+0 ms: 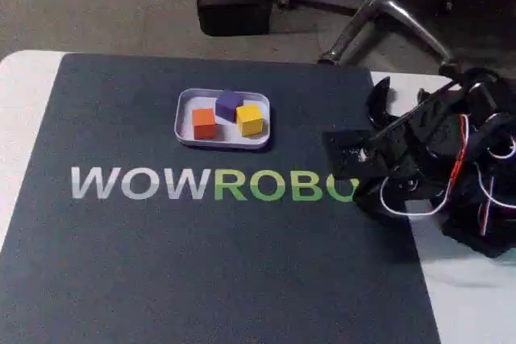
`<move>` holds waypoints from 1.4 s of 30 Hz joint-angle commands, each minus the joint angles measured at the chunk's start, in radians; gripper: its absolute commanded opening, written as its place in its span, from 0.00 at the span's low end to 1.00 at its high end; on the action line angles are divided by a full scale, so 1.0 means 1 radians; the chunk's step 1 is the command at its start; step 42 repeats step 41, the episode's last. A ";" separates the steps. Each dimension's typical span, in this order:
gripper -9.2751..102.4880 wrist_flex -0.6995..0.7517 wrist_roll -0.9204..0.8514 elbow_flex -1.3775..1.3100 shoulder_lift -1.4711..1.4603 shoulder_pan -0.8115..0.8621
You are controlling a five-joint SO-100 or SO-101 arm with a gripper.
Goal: Move blocks one by one until all three blocks are in the tray.
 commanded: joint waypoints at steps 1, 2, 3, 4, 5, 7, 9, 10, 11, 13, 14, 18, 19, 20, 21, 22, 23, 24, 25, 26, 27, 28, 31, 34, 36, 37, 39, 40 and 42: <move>0.02 0.012 0.005 -0.005 0.003 0.020; 0.02 0.012 0.005 -0.005 0.003 0.026; 0.03 0.012 0.005 -0.005 0.003 0.028; 0.03 0.014 -0.005 -0.005 0.003 0.031; 0.03 0.015 -0.005 -0.005 0.003 0.032; 0.03 0.018 0.005 -0.005 0.003 0.031; 0.03 0.018 0.005 -0.005 0.003 0.031; 0.03 0.020 0.005 -0.005 0.003 0.031; 0.03 0.020 0.005 -0.005 0.003 0.031; 0.03 0.020 0.005 -0.005 0.003 0.031; 0.03 0.020 0.005 -0.005 0.003 0.031; 0.03 0.020 0.005 -0.005 0.002 0.031; 0.03 0.020 0.005 -0.005 0.002 0.031; 0.03 0.020 0.005 -0.005 0.002 0.031; 0.03 0.020 0.005 -0.005 0.002 0.031; 0.03 0.020 0.005 -0.005 0.002 0.031; 0.03 0.020 0.005 -0.005 0.002 0.031; 0.03 0.020 0.005 -0.005 0.002 0.031; 0.03 0.020 0.005 -0.005 0.002 0.031; 0.03 0.020 0.005 -0.005 0.002 0.031; 0.03 0.020 0.005 -0.005 0.002 0.031; 0.03 0.020 0.005 -0.005 0.002 0.031; 0.03 0.020 0.005 -0.005 0.002 0.031; 0.03 0.020 0.005 -0.005 0.002 0.031; 0.03 0.020 0.005 -0.005 0.002 0.031; 0.03 0.020 0.005 -0.005 0.002 0.031; 0.03 0.020 0.005 -0.005 0.002 0.031; 0.03 0.020 0.005 -0.005 0.002 0.031; 0.03 0.020 0.005 -0.005 0.002 0.031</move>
